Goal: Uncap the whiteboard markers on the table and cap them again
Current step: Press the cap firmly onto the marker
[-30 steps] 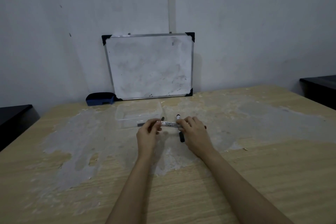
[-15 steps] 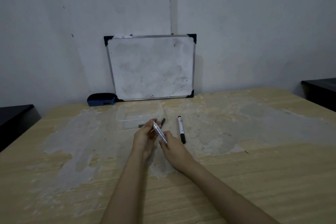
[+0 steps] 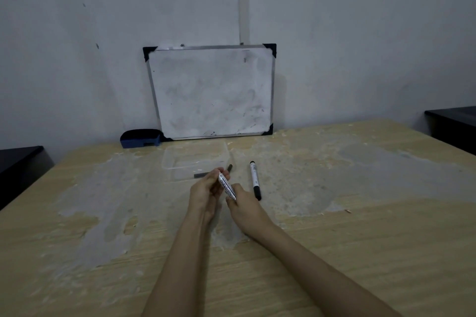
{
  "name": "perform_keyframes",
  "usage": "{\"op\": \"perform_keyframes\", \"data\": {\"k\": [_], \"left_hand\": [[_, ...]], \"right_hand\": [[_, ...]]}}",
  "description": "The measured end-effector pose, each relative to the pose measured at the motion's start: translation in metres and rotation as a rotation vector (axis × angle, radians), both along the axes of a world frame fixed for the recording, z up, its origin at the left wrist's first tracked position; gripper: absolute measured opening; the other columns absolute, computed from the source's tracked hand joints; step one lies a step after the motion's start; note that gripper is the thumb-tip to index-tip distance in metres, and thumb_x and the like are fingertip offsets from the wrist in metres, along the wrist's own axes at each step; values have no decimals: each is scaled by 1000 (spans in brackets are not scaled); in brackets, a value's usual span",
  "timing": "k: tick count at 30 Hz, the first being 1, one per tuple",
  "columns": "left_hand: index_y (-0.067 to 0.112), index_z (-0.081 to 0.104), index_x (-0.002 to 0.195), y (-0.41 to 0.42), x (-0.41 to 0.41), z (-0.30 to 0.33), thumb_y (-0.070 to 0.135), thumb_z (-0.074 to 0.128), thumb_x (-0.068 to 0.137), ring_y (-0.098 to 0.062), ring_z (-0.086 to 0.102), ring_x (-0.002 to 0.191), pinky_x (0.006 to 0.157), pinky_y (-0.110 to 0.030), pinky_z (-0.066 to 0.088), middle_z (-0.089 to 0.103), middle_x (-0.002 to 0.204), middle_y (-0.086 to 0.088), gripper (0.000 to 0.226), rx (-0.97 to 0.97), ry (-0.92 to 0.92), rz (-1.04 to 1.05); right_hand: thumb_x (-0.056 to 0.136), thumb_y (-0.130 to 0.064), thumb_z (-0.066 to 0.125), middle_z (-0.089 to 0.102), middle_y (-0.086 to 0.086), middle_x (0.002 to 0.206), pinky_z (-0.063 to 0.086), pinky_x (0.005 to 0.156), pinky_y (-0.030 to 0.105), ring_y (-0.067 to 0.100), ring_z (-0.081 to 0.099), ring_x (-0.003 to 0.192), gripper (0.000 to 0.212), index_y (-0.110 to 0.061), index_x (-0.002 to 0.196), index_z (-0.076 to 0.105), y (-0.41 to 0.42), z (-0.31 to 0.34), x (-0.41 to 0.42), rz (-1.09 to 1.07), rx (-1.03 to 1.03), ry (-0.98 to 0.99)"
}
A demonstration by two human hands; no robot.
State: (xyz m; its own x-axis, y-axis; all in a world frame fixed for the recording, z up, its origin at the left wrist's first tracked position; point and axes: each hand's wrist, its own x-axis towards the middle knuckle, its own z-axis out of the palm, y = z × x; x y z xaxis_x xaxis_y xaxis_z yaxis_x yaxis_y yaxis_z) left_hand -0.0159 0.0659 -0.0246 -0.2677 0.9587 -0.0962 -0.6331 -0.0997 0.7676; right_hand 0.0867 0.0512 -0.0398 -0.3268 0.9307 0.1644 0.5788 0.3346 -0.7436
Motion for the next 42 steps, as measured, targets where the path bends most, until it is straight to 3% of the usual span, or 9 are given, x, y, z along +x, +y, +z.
{"op": "perform_keyframes", "data": {"k": [5,10,15,18,22,27,32,37,42], "left_hand": [[0,60,81,-3,0,2,2,44,92,-4,70,53,53,-12,56,73,54,0,21,-2,36,13],[-6,59,98,-6,2,2,2,42,93,-5,70,57,58,-13,57,64,82,-11,19,-10,55,9],[-13,53,115,-6,4,1,1,42,93,-1,69,54,54,-11,56,68,77,-9,28,-16,93,1],[-10,57,109,-3,6,1,1,42,93,-8,70,66,58,-13,57,63,84,-10,25,-19,73,18],[4,63,86,0,11,5,10,45,94,-14,61,86,75,-22,49,64,88,-8,21,-8,25,19],[6,61,84,2,10,7,35,27,99,-12,58,78,68,-21,49,62,83,-6,47,-22,-100,-25],[9,53,77,5,14,8,30,26,100,-4,48,33,35,-10,40,52,39,5,42,-12,-177,-77],[13,41,65,9,20,10,21,24,100,-3,37,26,29,-11,32,41,30,3,39,-10,-175,-59],[13,40,63,9,23,11,16,25,97,-2,35,25,29,-11,29,39,29,4,38,-16,-140,-42]], "right_hand": [[95,-20,39,51,9,81,39,63,36,24,49,72,21,-8,112,45,0,1,-1,-1,-9,-19],[95,-20,39,51,8,79,39,61,35,24,49,70,21,-8,111,45,-1,2,-1,-3,-10,-29],[95,-20,38,51,4,75,40,61,36,24,51,67,19,-10,108,46,-1,3,-1,-15,-18,-34],[95,-21,38,47,-2,69,41,61,37,24,50,66,18,-10,107,46,-1,4,-2,-22,-24,-27],[95,-23,36,58,12,82,45,64,40,30,56,72,19,-12,107,45,-5,9,-3,-39,2,-1],[95,-21,39,61,21,110,47,80,42,37,58,98,27,-6,116,47,-12,13,-6,-45,-33,57],[97,-21,37,60,21,114,46,83,41,36,58,101,27,-5,117,45,-14,14,-8,-43,-77,65],[97,-16,35,61,20,113,38,71,30,34,58,100,25,-4,117,45,-13,14,-8,-53,-85,90],[97,-13,34,60,21,113,40,73,31,34,58,100,27,-4,120,43,-15,15,-9,-54,-116,128]]}}
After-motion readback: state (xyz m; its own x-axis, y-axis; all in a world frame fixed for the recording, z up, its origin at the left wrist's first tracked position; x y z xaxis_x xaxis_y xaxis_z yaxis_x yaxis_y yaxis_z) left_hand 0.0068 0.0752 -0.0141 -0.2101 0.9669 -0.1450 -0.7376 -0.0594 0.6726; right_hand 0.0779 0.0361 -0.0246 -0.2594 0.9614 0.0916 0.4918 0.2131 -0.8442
